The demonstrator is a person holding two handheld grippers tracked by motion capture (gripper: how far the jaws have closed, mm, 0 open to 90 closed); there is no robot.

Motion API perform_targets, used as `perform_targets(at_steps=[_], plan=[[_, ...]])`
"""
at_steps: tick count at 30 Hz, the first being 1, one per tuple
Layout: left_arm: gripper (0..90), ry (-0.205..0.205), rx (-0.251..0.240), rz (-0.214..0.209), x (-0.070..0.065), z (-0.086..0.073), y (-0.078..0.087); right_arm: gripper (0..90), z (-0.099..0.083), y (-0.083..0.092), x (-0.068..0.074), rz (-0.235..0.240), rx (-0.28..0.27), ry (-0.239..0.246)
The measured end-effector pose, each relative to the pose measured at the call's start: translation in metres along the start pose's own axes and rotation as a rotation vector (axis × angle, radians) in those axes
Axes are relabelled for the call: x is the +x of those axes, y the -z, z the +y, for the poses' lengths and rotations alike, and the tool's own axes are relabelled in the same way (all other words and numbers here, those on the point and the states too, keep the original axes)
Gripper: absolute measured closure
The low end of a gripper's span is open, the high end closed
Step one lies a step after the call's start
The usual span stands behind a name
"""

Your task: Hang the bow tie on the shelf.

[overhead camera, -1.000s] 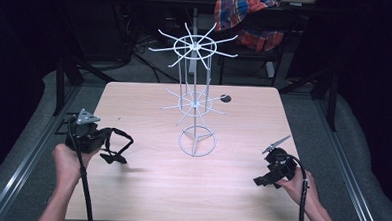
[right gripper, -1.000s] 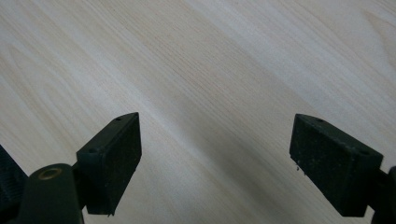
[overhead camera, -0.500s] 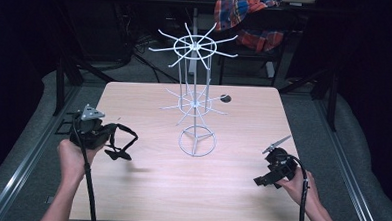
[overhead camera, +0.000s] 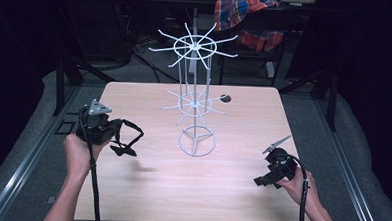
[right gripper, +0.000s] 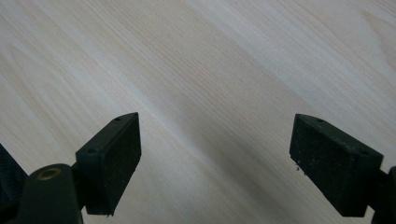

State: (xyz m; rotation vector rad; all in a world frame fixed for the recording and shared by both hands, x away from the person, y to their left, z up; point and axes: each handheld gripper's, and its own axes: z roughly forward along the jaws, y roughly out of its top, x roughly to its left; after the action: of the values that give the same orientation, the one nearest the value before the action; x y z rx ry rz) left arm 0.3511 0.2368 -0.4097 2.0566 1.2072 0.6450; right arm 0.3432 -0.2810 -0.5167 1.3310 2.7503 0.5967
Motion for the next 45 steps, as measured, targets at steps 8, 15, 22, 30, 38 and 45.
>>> perform_targets(at_steps=[8, 15, 22, 30, 38, 45], plan=[[87.1, -0.001, 0.000, -0.005, -0.002, 0.009, -0.002, 16.5, 0.001, 0.001, -0.002, 0.008, 0.027, 0.023], [87.1, -0.002, -0.009, -0.005, -0.006, 0.015, -0.005, 16.5, 0.001, 0.001, -0.003, 0.008, 0.022, 0.021], [87.1, -0.009, -0.021, -0.012, -0.012, 0.023, -0.008, 16.5, 0.001, 0.003, -0.002, 0.001, 0.008, 0.024], [87.1, -0.022, -0.034, -0.020, -0.017, 0.034, -0.009, 16.5, 0.001, 0.003, -0.003, -0.002, 0.013, 0.027], [87.1, -0.030, -0.034, -0.020, -0.023, 0.044, -0.013, 16.4, 0.000, 0.002, -0.003, 0.014, 0.005, 0.017], [87.1, -0.029, -0.025, -0.016, -0.027, 0.050, -0.018, 16.4, 0.000, 0.003, -0.004, 0.010, 0.025, 0.026]])
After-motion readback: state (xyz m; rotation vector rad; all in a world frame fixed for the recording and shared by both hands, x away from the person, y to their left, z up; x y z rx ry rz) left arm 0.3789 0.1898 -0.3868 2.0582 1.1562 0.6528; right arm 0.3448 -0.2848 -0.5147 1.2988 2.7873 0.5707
